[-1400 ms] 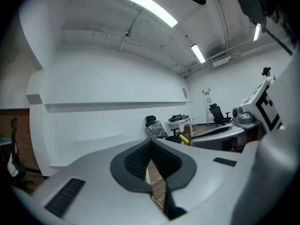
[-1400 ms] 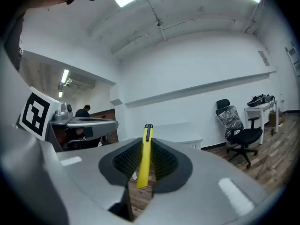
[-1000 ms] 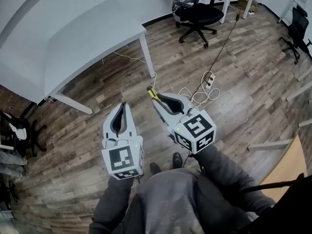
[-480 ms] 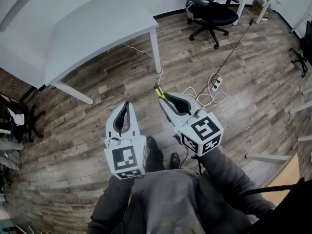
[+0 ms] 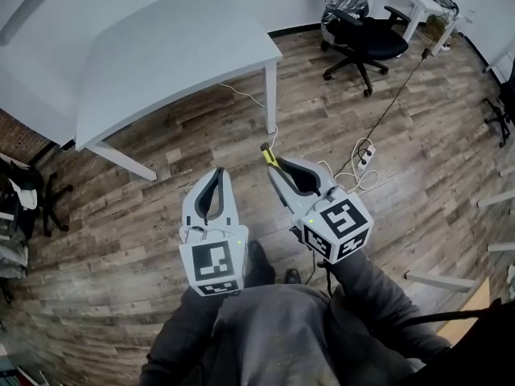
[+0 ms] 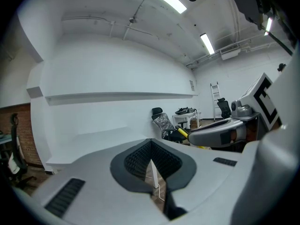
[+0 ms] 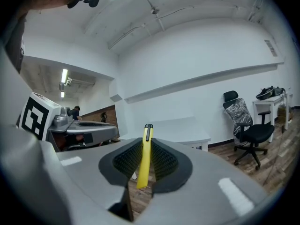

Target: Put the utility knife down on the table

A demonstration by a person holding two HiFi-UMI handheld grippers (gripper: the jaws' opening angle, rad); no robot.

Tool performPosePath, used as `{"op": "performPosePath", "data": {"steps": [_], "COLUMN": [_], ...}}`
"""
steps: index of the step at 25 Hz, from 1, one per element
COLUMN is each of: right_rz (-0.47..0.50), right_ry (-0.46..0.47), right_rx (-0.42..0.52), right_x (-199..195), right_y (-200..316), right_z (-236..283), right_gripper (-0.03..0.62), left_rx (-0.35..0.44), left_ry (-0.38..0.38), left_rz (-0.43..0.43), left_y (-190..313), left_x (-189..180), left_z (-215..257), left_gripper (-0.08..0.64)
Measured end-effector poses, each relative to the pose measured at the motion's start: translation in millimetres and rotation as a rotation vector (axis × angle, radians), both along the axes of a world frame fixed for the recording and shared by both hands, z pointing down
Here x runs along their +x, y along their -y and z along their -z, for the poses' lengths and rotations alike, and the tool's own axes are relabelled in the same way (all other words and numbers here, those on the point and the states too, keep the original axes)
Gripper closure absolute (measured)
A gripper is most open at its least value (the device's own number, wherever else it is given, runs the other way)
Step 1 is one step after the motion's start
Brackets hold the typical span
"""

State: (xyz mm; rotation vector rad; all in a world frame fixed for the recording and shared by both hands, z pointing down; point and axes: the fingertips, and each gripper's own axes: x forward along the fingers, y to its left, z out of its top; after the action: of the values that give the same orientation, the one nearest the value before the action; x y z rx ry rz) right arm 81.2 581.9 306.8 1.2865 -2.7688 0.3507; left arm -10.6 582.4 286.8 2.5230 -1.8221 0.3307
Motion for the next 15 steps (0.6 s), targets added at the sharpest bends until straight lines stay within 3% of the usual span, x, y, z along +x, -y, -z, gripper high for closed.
{"op": "performPosePath", "data": {"steps": [8,15], "right_rz": [0.013,0.007], "right_ry": [-0.033,-0.043], "right_rx": [0.008,0.020], "right_x": [-62,-89], "right_y": [47,74], "right_z": [4,14], "right_gripper": [0.535,0.535], "left_rx": [0.009,0.013], "left_ry": [-0.040,-0.079], "left_rz": [0.008,0.003], "left_y": [47,70], "left_x": [-61,-91], "left_z": [2,3], "left_gripper": [0.558,0.558]}}
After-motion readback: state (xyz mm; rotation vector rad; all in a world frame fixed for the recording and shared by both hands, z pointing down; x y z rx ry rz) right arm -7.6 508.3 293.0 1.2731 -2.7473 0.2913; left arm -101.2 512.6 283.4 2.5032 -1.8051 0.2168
